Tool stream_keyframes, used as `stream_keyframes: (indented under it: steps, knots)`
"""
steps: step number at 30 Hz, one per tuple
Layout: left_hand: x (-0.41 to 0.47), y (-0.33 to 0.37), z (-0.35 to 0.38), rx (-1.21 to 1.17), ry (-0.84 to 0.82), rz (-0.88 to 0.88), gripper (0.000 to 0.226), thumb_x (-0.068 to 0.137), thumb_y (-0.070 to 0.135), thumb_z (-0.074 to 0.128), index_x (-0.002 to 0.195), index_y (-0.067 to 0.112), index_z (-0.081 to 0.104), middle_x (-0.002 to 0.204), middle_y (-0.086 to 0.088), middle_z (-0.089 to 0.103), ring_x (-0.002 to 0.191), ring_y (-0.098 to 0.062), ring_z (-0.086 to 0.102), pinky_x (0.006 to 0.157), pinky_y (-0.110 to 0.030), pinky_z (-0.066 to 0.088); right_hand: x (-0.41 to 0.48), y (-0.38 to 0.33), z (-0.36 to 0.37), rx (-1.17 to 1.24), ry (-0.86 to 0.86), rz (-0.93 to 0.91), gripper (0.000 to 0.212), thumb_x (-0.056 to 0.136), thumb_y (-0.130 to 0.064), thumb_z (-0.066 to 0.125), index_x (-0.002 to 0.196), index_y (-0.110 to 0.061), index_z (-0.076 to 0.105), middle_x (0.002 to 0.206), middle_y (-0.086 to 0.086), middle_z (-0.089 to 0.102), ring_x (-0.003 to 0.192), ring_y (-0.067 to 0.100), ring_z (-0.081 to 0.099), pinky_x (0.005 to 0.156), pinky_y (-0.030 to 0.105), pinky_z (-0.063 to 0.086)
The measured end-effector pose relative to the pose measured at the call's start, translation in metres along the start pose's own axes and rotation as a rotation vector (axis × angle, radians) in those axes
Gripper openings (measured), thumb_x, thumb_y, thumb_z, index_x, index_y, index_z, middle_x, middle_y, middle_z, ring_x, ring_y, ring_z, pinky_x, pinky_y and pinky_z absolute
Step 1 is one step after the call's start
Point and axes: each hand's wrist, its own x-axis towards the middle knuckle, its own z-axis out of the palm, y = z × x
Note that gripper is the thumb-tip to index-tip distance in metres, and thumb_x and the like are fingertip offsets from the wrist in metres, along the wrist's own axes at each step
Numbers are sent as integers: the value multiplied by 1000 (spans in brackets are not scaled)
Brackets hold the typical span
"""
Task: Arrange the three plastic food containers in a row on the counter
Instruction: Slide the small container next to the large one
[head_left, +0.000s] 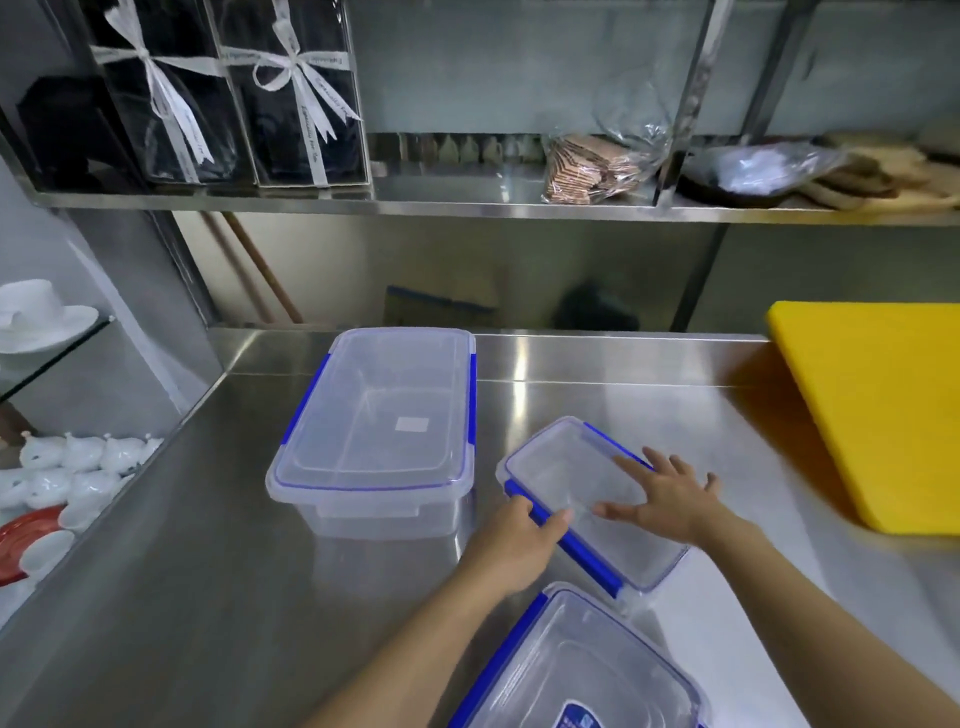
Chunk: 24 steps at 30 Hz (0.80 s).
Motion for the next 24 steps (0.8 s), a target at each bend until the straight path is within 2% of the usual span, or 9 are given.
stream_keyframes:
  steps: [2, 6, 9, 11, 14, 16, 18, 20, 24]
  knots:
    - [4, 1, 13, -40, -42, -27, 53, 85, 59, 45, 112, 15, 55, 113, -3, 62, 104, -21, 59, 94, -37, 47, -2, 4, 5, 51, -55, 33, 86, 72, -77, 41, 142, -44, 6, 157, 3, 6, 141, 34, 13, 110, 61, 18]
    - [13, -3, 28, -91, -25, -53, 94, 58, 81, 41, 136, 28, 38, 136, 1, 46, 124, -21, 47, 105, -44, 40, -1, 1, 9, 59, -40, 61, 82, 77, -74, 36, 144, -39, 3, 153, 6, 15, 134, 35, 26, 106, 51, 32]
    - [22, -4, 28, -196, -6, -39, 105, 53, 84, 53, 142, 37, 22, 150, 5, 32, 132, -19, 40, 109, -44, 37, 4, -6, 12, 74, -15, 64, 83, 80, -71, 35, 145, -31, 4, 146, 12, 27, 123, 37, 42, 101, 45, 40]
    - [27, -3, 24, -140, 2, -59, 113, 59, 78, 59, 148, 32, 5, 160, 2, 7, 143, -22, 22, 115, -46, 28, 5, -12, 11, 109, -20, 40, 85, 80, -68, 38, 145, -26, 3, 143, 15, 32, 116, 38, 50, 92, 43, 48]
    - [34, -8, 14, 4, -15, -45, 123, 65, 66, 68, 147, 23, -14, 157, 2, -23, 147, -21, -6, 119, -47, 15, 3, -17, 9, 298, -66, 16, 95, 75, -67, 51, 146, -26, 2, 141, 13, 33, 109, 37, 54, 66, 35, 57]
    - [34, -12, 9, 95, -50, 2, 129, 62, 63, 73, 146, 25, -16, 154, 3, -31, 146, -21, -14, 119, -47, 11, 4, -12, 9, 273, -95, -41, 108, 68, -69, 59, 146, -27, -4, 152, 10, 16, 127, 35, 40, 93, 40, 49]
    - [31, -15, 8, 233, -39, 78, 128, 60, 62, 75, 146, 28, -13, 155, 3, -29, 145, -23, -15, 119, -47, 10, 3, -6, 10, 138, -141, -120, 116, 64, -67, 65, 144, -30, -11, 156, 8, -16, 143, 32, 6, 114, 47, 22]
    - [28, -19, 6, 368, 22, 175, 117, 63, 59, 74, 147, 29, -1, 157, 4, -14, 144, -24, -4, 116, -45, 15, 1, -1, 11, 46, -189, -207, 120, 62, -64, 69, 142, -35, -16, 153, 5, -29, 143, 27, -17, 116, 48, 6]
    - [25, -21, 0, 529, 103, 337, 78, 75, 50, 69, 140, 25, 32, 148, 3, 27, 135, -18, 25, 110, -34, 28, 3, 4, 16, -11, -175, -277, 117, 64, -55, 74, 142, -39, -11, 155, 3, -24, 143, 27, -18, 117, 46, 5]
